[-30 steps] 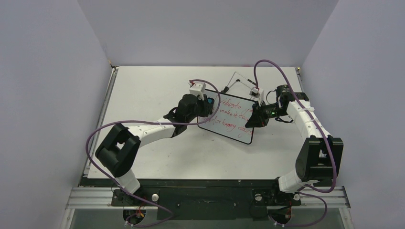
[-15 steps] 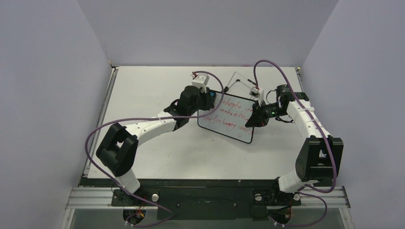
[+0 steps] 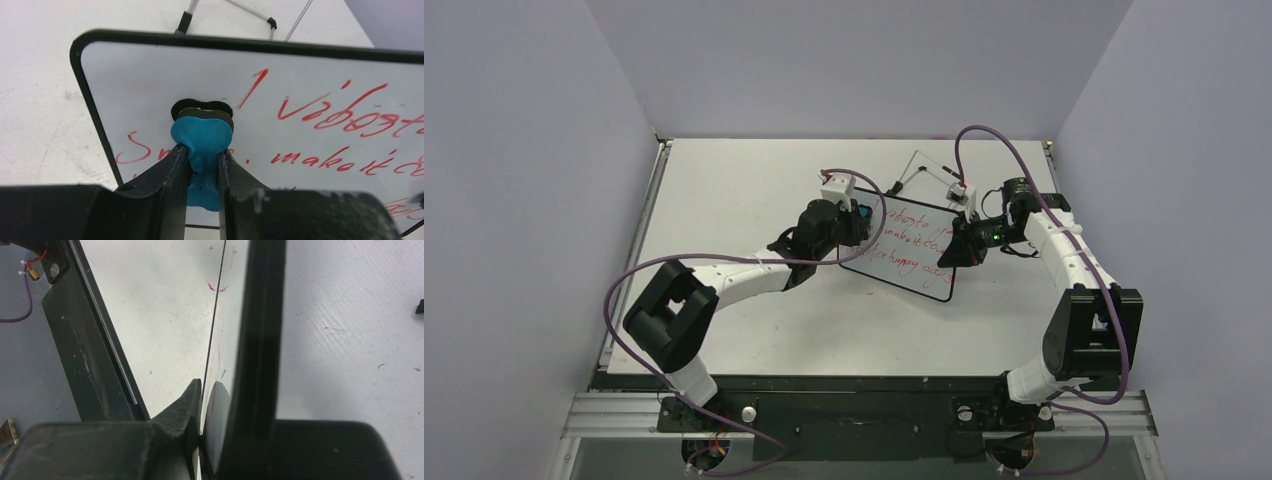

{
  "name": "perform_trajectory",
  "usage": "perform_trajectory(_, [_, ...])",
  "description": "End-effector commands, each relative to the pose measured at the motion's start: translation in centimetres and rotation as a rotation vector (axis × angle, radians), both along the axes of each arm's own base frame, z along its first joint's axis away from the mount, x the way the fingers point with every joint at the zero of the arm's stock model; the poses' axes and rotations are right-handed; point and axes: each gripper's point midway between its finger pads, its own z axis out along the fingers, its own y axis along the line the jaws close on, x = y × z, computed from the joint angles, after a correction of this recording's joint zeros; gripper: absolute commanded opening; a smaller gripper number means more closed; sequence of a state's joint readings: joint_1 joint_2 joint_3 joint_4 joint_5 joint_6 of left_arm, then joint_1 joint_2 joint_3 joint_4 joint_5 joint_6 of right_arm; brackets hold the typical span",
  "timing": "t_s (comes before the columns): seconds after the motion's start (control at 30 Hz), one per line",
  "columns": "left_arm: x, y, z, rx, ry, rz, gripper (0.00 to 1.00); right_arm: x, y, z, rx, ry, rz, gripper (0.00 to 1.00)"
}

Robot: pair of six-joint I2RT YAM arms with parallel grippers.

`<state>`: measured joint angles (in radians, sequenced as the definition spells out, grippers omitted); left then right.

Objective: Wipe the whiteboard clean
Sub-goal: Erase the whiteboard at the center of the board.

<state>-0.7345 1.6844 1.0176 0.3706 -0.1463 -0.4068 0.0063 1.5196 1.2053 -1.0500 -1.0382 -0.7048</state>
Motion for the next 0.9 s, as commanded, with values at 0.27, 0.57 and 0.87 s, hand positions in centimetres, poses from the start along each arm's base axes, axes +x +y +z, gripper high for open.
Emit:
perform_trajectory(0.27, [2.6, 1.2, 2.3, 0.035, -0.016, 0.066, 0.0, -2.0, 0.9, 0.0, -0.011, 0.005, 0.103, 0.0])
perform_trajectory(0.57, [3.4, -1.3, 6.7, -0.041, -0.069, 0.017, 0.0, -1.9, 0.8, 0.0, -0.013, 0.008, 0.101, 0.0])
perform_trajectory(0.87, [-1.3, -2.4, 0.8, -0.048, 0.033, -0.085, 0.0, -2.0, 0.9, 0.0, -0.013, 0.008, 0.107, 0.0])
